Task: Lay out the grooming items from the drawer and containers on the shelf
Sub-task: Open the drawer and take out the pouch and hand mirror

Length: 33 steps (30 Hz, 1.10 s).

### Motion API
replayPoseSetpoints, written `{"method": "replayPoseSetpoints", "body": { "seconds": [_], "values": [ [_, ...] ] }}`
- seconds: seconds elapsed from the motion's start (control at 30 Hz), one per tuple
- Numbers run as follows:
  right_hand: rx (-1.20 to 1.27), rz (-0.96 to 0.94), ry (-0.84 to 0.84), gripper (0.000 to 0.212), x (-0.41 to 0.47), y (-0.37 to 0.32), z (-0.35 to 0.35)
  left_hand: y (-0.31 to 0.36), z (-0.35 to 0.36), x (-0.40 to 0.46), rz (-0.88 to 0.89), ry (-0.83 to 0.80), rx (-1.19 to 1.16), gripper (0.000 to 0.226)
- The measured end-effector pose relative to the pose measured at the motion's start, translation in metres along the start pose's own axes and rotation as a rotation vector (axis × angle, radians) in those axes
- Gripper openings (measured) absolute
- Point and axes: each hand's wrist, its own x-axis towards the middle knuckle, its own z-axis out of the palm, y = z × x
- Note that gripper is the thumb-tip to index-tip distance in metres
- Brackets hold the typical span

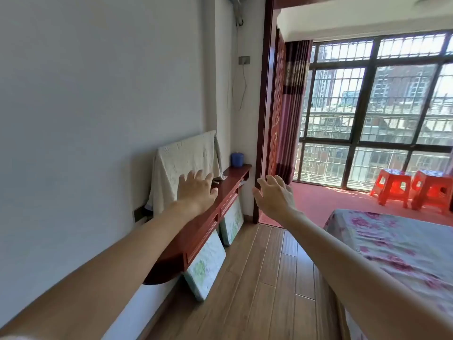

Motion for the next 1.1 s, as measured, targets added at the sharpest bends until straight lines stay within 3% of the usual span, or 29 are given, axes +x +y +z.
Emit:
{"method": "replayPoseSetpoints", "body": {
  "seconds": [0.37, 0.63, 1.1],
  "values": [
    [-0.092, -0.074, 0.031, 0.048, 0.151, 0.12, -0.013, 0.092, 0.03, 0.151, -0.031, 0.051, 0.029, 0.049],
    [-0.047, -0.076, -0.029, 0.048, 0.221, 0.181, 0.025, 0.115, 0.063, 0.242, -0.067, 0.028, 0.062, 0.05],
    [-0.044, -0.218, 0.058, 0.044, 0.447, 0.191, 0.089, 0.085, 0.12, 0.451, -0.118, 0.142, 0.083, 0.048]
  ]
}}
